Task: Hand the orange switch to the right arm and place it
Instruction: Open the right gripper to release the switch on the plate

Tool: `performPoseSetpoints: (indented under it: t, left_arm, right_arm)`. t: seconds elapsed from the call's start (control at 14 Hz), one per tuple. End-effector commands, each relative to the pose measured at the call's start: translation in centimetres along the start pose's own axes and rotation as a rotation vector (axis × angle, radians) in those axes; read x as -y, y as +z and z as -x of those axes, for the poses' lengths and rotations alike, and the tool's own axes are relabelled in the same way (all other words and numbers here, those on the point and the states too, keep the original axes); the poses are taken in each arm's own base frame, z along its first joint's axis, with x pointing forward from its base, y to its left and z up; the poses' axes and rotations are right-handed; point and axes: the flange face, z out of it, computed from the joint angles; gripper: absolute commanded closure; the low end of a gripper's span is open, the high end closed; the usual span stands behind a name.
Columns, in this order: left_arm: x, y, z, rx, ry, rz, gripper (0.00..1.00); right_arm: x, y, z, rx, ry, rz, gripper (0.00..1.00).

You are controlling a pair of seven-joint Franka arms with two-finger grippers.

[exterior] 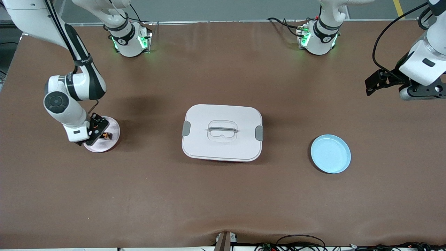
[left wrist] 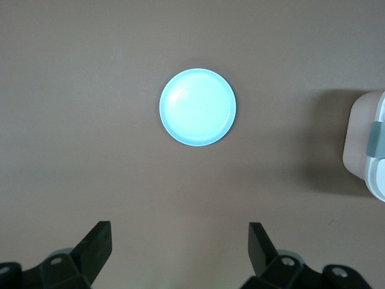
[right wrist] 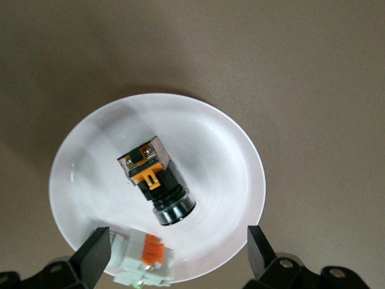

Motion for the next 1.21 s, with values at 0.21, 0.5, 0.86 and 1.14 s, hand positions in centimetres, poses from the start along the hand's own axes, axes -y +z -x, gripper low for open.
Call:
performPoseSetpoints:
  t: [0.21,0.5,0.86,1.14]
  left_arm:
    - [0.1,-0.3,0.4,-0.012,0.015,0.021,0.00]
    - [0.2,-0.4,0.4,-0.012,0.007,0.049,0.00]
    - [0.4,-0.6,0.6,-0.008,0.007,0.054,0.00]
    - [0.4,-0.7,0.6,-0.009,0.007,0.054,0.00]
  right_arm:
    - [-0.6,-3.2,-0.1,-0.055,0.524,-0.066,0.00]
    - [-1.5,-8.0,-2.3,-0.008,0.787,-0.170,0.00]
    - [-2.7,-13.6,-1.7,0.017,0.794,-0.181,0.00]
    - [-1.8,-18.0,0.1,0.052,0.795,-0.197,0.00]
